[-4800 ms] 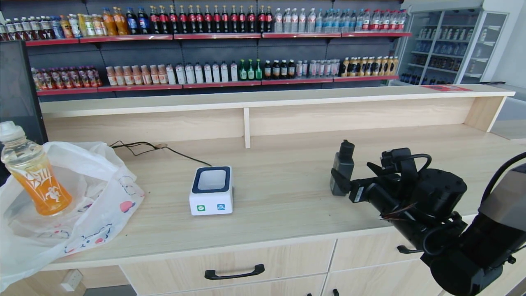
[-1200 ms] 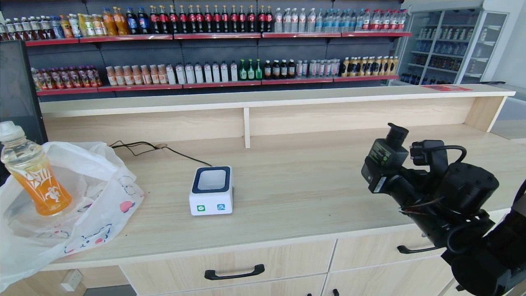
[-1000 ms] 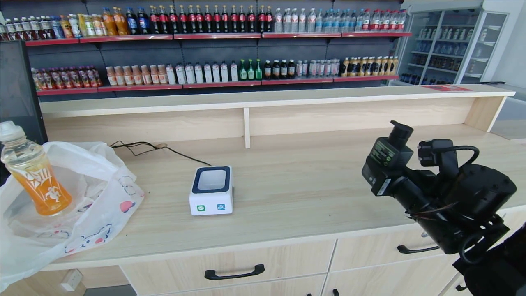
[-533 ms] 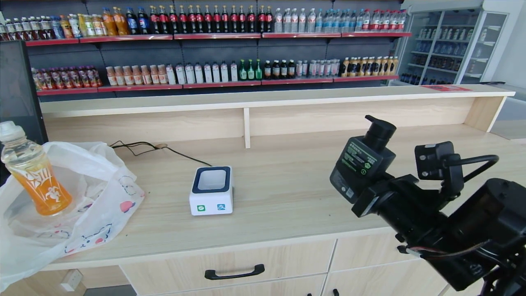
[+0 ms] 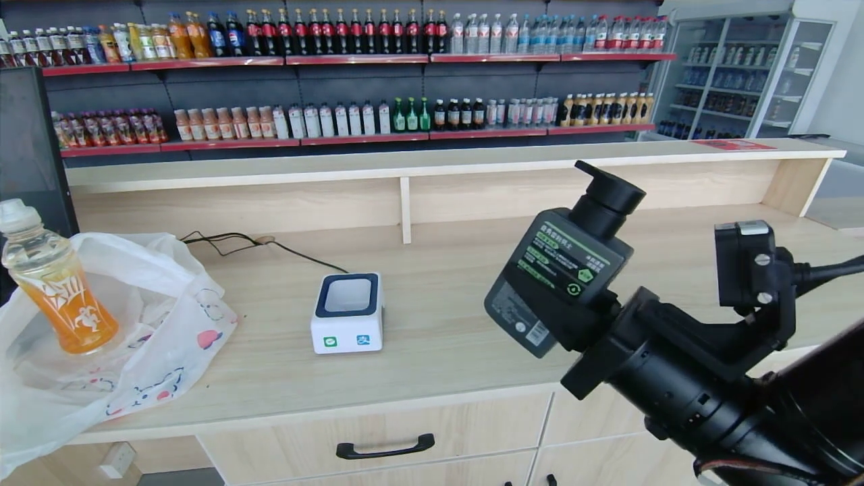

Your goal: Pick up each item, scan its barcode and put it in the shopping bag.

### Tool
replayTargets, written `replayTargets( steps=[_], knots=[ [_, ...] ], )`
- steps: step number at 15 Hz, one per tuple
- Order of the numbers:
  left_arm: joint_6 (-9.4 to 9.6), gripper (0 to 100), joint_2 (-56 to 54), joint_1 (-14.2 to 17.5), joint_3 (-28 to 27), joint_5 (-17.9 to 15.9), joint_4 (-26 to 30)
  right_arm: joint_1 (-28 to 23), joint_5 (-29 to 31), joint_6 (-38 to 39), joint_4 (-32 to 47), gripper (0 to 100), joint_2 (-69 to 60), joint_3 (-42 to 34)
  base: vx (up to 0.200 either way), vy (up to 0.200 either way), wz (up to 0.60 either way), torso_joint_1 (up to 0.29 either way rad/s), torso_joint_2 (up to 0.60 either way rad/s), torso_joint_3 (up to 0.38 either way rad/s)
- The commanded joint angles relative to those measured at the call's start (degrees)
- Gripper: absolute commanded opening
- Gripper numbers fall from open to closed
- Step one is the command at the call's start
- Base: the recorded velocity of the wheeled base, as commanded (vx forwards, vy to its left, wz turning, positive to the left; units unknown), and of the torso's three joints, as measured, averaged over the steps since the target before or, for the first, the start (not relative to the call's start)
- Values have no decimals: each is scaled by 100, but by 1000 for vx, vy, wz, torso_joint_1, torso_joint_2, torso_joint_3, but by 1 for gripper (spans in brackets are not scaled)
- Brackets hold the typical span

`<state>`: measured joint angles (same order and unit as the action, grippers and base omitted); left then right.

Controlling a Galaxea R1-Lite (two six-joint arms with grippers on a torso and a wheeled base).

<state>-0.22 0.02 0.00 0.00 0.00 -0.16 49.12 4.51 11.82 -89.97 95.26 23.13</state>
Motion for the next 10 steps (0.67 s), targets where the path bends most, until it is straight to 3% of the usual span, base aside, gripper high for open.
replayTargets(
  steps=[1,2,5,6,8,10],
  knots=[
    [-4,100,-2,0,0,0,-2,125,-390,83,-3,0,2,113,0,0,0,0,0,0],
    [-4,100,-2,0,0,0,-2,116,-706,92,-3,0,46,78,0,0,0,0,0,0],
    [-4,100,-2,0,0,0,-2,283,-864,549,-3,0,37,122,0,0,0,0,0,0],
    [4,100,-2,0,0,0,-2,582,-934,927,-3,0,-60,157,0,0,0,0,0,0],
    [-4,100,-2,0,0,0,-2,687,-1374,1059,-3,0,-77,280,0,0,0,0,0,0],
    [-4,100,-2,0,0,0,-2,687,-1427,1068,-3,0,-25,482,0,0,0,0,0,0]
  ],
)
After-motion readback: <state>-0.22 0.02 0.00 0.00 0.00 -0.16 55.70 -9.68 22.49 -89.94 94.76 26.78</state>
